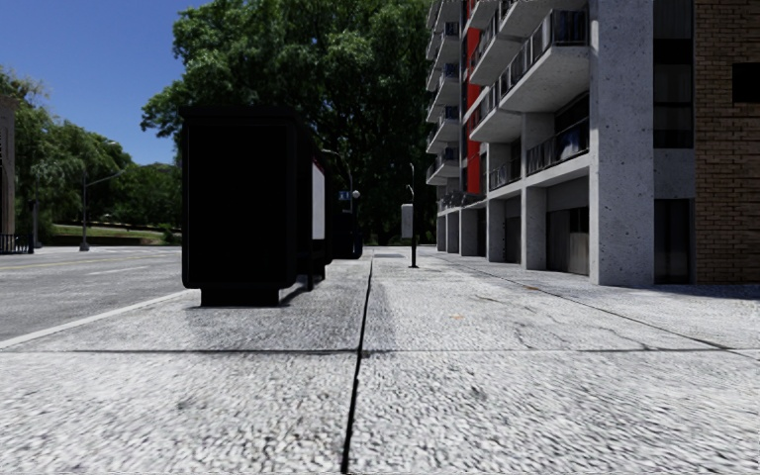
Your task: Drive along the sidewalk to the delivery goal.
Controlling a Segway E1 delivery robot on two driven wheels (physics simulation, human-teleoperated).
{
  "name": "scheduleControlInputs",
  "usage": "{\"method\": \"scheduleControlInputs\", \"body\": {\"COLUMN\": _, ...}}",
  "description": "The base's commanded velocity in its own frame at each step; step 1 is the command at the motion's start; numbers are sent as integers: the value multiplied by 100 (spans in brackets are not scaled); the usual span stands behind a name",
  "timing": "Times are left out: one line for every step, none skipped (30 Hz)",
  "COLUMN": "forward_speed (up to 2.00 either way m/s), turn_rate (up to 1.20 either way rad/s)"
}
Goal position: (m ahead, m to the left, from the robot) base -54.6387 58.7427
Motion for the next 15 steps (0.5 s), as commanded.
{"method": "scheduleControlInputs", "body": {"forward_speed": 125, "turn_rate": -43}}
{"method": "scheduleControlInputs", "body": {"forward_speed": 133, "turn_rate": -28}}
{"method": "scheduleControlInputs", "body": {"forward_speed": 136, "turn_rate": -24}}
{"method": "scheduleControlInputs", "body": {"forward_speed": 136, "turn_rate": -23}}
{"method": "scheduleControlInputs", "body": {"forward_speed": 137, "turn_rate": -23}}
{"method": "scheduleControlInputs", "body": {"forward_speed": 137, "turn_rate": -23}}
{"method": "scheduleControlInputs", "body": {"forward_speed": 137, "turn_rate": -22}}
{"method": "scheduleControlInputs", "body": {"forward_speed": 137, "turn_rate": -22}}
{"method": "scheduleControlInputs", "body": {"forward_speed": 137, "turn_rate": -22}}
{"method": "scheduleControlInputs", "body": {"forward_speed": 137, "turn_rate": -22}}
{"method": "scheduleControlInputs", "body": {"forward_speed": 137, "turn_rate": -22}}
{"method": "scheduleControlInputs", "body": {"forward_speed": 137, "turn_rate": -22}}
{"method": "scheduleControlInputs", "body": {"forward_speed": 137, "turn_rate": -22}}
{"method": "scheduleControlInputs", "body": {"forward_speed": 137, "turn_rate": -22}}
{"method": "scheduleControlInputs", "body": {"forward_speed": 138, "turn_rate": -22}}
